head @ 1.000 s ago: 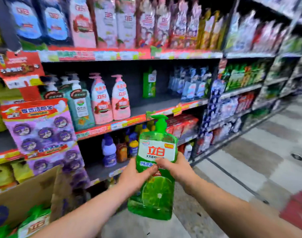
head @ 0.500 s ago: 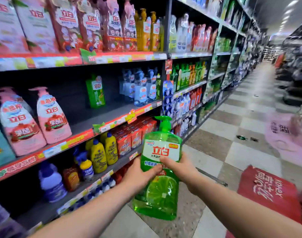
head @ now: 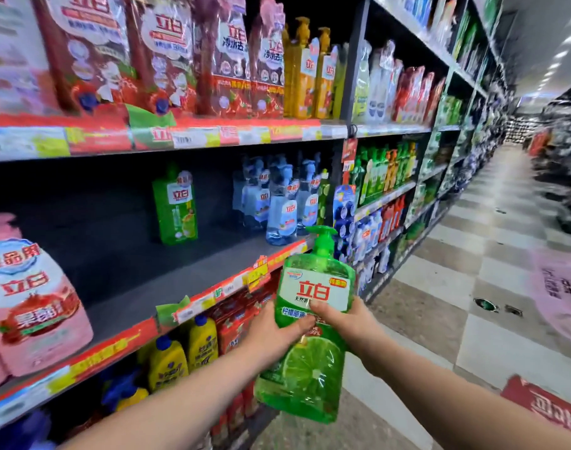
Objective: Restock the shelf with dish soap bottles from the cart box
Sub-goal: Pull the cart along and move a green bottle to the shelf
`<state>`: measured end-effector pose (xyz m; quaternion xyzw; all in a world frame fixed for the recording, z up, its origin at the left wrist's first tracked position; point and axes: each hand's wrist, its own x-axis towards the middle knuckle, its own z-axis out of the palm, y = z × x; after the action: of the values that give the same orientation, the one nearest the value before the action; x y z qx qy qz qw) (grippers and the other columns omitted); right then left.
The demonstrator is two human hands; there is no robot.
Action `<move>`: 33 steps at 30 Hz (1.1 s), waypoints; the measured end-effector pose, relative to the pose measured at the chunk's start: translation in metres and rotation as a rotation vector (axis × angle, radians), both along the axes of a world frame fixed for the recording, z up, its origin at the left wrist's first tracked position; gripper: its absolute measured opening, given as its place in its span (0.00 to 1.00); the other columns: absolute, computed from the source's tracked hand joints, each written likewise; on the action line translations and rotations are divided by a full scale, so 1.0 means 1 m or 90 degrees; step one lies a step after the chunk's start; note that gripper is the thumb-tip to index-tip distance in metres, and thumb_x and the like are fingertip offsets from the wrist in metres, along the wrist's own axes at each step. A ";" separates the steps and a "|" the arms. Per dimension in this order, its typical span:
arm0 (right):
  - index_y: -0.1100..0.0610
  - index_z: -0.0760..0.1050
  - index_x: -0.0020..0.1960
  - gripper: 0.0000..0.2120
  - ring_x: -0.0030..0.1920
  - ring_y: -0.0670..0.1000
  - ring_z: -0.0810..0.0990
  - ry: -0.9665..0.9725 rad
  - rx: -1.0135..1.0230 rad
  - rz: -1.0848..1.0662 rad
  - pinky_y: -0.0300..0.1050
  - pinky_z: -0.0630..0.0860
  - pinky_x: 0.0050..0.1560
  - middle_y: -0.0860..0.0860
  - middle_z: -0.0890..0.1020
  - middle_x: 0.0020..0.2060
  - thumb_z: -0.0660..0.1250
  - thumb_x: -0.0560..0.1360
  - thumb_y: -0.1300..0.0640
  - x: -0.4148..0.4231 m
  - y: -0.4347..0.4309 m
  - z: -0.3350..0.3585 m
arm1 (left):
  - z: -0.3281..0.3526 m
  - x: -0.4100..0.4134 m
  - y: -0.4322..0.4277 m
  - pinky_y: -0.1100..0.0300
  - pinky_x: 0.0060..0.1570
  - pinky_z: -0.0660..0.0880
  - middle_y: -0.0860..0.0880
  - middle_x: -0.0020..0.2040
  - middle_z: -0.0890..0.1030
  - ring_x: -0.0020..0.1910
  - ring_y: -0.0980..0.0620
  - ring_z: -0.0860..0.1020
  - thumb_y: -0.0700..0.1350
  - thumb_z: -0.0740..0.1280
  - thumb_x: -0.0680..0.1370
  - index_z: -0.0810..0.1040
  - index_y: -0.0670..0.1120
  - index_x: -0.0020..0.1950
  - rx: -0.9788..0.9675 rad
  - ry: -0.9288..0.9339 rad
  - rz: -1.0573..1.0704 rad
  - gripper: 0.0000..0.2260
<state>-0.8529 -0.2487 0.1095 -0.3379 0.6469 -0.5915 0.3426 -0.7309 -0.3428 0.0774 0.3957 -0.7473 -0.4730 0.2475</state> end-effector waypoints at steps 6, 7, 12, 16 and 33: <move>0.53 0.78 0.43 0.06 0.47 0.51 0.85 0.018 0.023 0.032 0.50 0.80 0.54 0.53 0.86 0.46 0.75 0.69 0.57 -0.014 -0.087 0.002 | 0.002 -0.001 -0.067 0.53 0.57 0.74 0.51 0.57 0.80 0.55 0.50 0.78 0.62 0.71 0.67 0.71 0.50 0.62 0.008 -0.003 0.067 0.28; 0.53 0.78 0.42 0.06 0.43 0.47 0.85 0.028 0.020 0.037 0.44 0.81 0.50 0.50 0.86 0.42 0.75 0.69 0.58 -0.015 -0.102 0.002 | 0.003 0.000 -0.078 0.54 0.56 0.74 0.51 0.56 0.80 0.54 0.50 0.78 0.62 0.71 0.67 0.71 0.50 0.60 0.011 0.002 0.080 0.27; 0.56 0.78 0.52 0.14 0.48 0.50 0.84 0.023 0.010 0.136 0.46 0.80 0.50 0.53 0.85 0.49 0.75 0.68 0.56 -0.019 -0.175 0.002 | 0.012 0.006 -0.127 0.62 0.45 0.68 0.56 0.47 0.75 0.48 0.53 0.74 0.62 0.71 0.68 0.68 0.54 0.53 -0.009 -0.017 0.189 0.22; 0.61 0.70 0.63 0.28 0.54 0.54 0.81 0.047 0.009 0.204 0.54 0.77 0.59 0.56 0.82 0.55 0.76 0.68 0.54 -0.027 -0.238 0.004 | 0.020 0.005 -0.169 0.60 0.49 0.72 0.53 0.50 0.78 0.54 0.50 0.77 0.60 0.72 0.68 0.71 0.52 0.56 -0.022 -0.022 0.264 0.22; 0.54 0.72 0.52 0.20 0.46 0.49 0.81 0.132 -0.035 0.389 0.37 0.78 0.44 0.54 0.82 0.49 0.76 0.66 0.67 -0.108 -0.426 0.001 | 0.006 -0.069 -0.311 0.56 0.52 0.76 0.46 0.57 0.81 0.53 0.49 0.79 0.51 0.72 0.72 0.73 0.46 0.63 -0.025 -0.011 0.404 0.22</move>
<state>-0.9612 -0.6751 0.1106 -0.5839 0.5308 -0.4408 0.4278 -0.8001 -0.6537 0.0839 0.6081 -0.5975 -0.3545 0.3840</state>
